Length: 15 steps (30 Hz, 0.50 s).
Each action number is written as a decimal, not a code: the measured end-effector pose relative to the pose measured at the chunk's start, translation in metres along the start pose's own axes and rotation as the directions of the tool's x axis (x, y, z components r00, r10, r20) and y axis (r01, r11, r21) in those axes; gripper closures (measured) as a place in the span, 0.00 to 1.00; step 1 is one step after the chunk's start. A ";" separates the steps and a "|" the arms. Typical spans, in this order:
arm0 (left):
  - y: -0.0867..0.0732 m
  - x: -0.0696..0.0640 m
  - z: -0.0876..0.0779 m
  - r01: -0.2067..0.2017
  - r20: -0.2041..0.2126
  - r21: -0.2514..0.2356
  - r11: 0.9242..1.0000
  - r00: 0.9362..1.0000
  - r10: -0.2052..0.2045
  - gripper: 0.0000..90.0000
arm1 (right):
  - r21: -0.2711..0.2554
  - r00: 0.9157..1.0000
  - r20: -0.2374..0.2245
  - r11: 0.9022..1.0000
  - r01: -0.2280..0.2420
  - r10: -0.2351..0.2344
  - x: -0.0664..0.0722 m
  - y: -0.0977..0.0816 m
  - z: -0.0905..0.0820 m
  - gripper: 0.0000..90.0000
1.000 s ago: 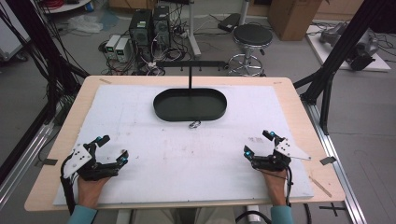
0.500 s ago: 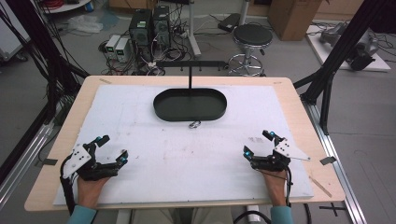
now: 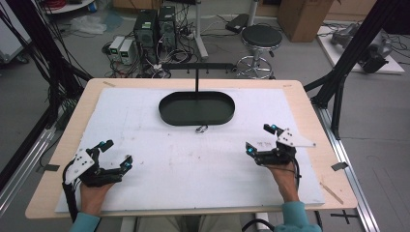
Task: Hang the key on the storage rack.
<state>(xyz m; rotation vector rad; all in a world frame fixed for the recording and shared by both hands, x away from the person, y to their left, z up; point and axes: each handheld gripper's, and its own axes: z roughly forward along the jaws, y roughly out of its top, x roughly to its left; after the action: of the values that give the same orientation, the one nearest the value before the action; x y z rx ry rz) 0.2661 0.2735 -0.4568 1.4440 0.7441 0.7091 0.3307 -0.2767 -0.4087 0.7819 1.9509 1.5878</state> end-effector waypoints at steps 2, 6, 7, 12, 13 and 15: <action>0.000 0.000 0.000 0.000 0.000 -0.001 1.000 1.000 0.000 0.07 | 0.030 0.999 -0.025 0.999 0.021 -0.020 -0.001 0.013 0.009 0.01; 0.000 0.000 0.000 -0.001 0.000 0.000 1.000 1.000 0.001 0.07 | 0.092 0.992 -0.106 0.993 0.074 -0.064 -0.001 0.040 0.031 0.01; 0.000 0.000 0.000 -0.001 0.000 0.000 1.000 1.000 0.001 0.07 | 0.109 0.990 -0.125 0.991 0.073 -0.059 0.000 0.045 0.036 0.01; 0.000 0.000 0.000 0.000 0.000 -0.001 1.000 1.000 0.000 0.07 | 0.188 0.978 -0.192 0.976 0.112 -0.076 -0.001 0.061 0.061 0.01; 0.000 0.000 0.000 0.000 0.001 0.000 1.000 1.000 0.000 0.07 | 0.200 0.976 -0.202 0.972 0.125 -0.084 -0.002 0.063 0.065 0.01; 0.000 0.000 0.000 0.001 0.000 0.000 1.000 1.000 -0.001 0.07 | 0.218 0.972 -0.222 0.968 0.125 -0.076 -0.003 0.065 0.074 0.01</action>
<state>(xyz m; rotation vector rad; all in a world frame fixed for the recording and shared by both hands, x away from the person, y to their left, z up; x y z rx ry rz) 0.2662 0.2736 -0.4567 1.4440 0.7448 0.7081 0.3922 -0.2178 -0.3590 0.6084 2.3223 1.4506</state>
